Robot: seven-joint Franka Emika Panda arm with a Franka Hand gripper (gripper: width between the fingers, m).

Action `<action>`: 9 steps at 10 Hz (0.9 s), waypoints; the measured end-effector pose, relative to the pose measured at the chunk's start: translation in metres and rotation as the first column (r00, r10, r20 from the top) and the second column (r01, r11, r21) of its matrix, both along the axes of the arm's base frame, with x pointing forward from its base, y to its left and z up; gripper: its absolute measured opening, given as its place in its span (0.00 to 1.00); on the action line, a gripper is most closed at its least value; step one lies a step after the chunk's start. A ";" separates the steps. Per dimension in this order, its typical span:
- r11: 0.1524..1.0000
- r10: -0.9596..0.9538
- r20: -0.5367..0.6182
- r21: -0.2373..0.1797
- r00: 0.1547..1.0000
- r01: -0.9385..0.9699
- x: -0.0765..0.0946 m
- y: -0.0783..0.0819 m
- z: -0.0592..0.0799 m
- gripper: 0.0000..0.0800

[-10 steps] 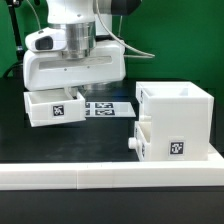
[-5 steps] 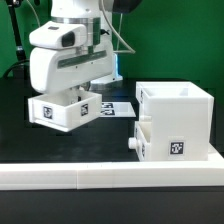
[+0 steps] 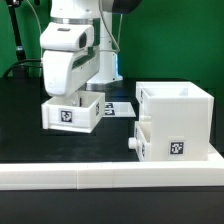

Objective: Assemble drawer

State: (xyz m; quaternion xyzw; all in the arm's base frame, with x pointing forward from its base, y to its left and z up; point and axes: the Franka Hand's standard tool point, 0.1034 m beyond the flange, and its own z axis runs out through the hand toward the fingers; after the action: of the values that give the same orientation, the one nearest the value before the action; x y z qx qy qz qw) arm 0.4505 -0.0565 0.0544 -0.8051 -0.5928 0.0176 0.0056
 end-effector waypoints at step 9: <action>0.960 0.279 0.003 -0.007 0.960 -0.279 0.039 0.001 0.007 0.05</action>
Offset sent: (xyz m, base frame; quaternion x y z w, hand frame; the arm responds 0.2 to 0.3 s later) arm 0.0527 0.0048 0.0113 -0.0014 -0.0038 -0.1276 0.9918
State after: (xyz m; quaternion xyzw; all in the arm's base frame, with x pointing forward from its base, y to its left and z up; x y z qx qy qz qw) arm 0.4890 -0.0550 0.0616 -0.7137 -0.7002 0.0184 -0.0005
